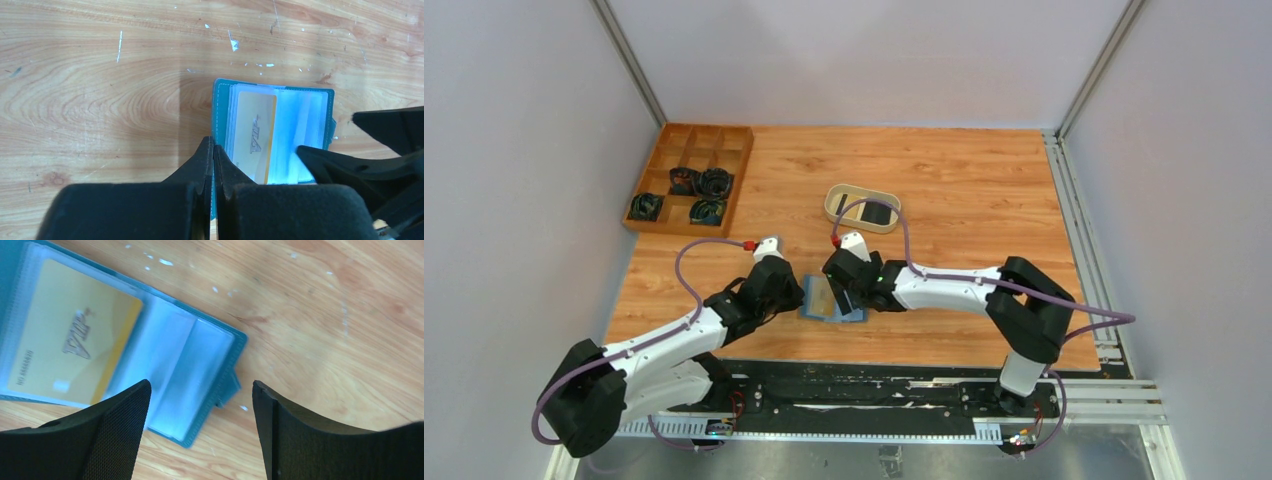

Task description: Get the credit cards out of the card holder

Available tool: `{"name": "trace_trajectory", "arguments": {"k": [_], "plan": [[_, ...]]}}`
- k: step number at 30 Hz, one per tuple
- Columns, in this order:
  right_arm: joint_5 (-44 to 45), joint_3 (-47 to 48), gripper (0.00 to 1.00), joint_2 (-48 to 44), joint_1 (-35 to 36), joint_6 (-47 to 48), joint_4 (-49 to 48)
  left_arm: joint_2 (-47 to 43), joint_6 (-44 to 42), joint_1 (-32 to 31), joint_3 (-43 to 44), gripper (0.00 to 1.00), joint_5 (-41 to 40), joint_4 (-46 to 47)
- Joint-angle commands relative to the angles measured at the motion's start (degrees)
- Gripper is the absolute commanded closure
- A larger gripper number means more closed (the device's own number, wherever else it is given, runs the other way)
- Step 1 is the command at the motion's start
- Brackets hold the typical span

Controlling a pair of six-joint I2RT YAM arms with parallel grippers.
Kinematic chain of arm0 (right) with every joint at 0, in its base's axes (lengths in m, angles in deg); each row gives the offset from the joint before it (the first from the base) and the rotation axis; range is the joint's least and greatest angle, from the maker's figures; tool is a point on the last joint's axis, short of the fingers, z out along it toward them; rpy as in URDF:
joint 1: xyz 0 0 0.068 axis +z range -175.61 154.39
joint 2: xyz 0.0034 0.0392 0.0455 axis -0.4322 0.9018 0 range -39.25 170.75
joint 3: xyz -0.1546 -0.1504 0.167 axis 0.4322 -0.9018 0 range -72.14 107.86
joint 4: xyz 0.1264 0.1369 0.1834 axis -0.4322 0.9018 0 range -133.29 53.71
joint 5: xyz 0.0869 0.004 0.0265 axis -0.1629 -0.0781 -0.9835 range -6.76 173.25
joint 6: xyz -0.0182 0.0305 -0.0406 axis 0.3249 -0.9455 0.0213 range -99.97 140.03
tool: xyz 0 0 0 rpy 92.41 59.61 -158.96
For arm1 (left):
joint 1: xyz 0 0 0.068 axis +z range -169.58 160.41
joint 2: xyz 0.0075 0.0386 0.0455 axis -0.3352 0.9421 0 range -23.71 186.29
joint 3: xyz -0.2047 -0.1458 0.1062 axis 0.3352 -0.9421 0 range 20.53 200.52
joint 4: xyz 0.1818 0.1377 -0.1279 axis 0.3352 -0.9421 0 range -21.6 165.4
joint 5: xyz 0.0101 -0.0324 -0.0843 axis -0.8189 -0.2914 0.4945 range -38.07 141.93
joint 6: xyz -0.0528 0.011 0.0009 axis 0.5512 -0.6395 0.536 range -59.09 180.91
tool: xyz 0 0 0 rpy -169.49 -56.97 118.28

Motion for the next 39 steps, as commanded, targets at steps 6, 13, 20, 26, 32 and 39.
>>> {"name": "trace_trajectory", "arguments": {"k": [6,13,20,26,32,39], "plan": [[8.6,-3.2,0.2,-11.6,-3.9,2.8,8.9,0.7,0.4,-0.7,-1.1,1.0,-2.5,0.8],[-3.5,-4.1,0.23,-18.0,-4.3,5.7,-2.0,4.5,0.5,-0.6,-2.6,1.0,-4.5,2.7],[-12.2,-0.8,0.24,-12.3,-2.1,3.5,-9.6,4.0,1.6,-0.7,-2.6,1.0,-4.4,2.5],[-10.5,9.0,0.24,0.2,-0.1,3.2,-2.9,0.1,2.1,-0.7,-1.0,1.0,-3.8,-0.2],[-8.8,13.5,0.24,8.2,0.7,2.0,-2.7,-1.7,2.7,-0.7,-0.2,1.0,-3.8,-2.1],[-7.0,14.6,0.24,12.3,1.7,3.9,-1.1,-2.8,2.6,-0.7,0.9,1.0,-4.1,-3.5]]}}
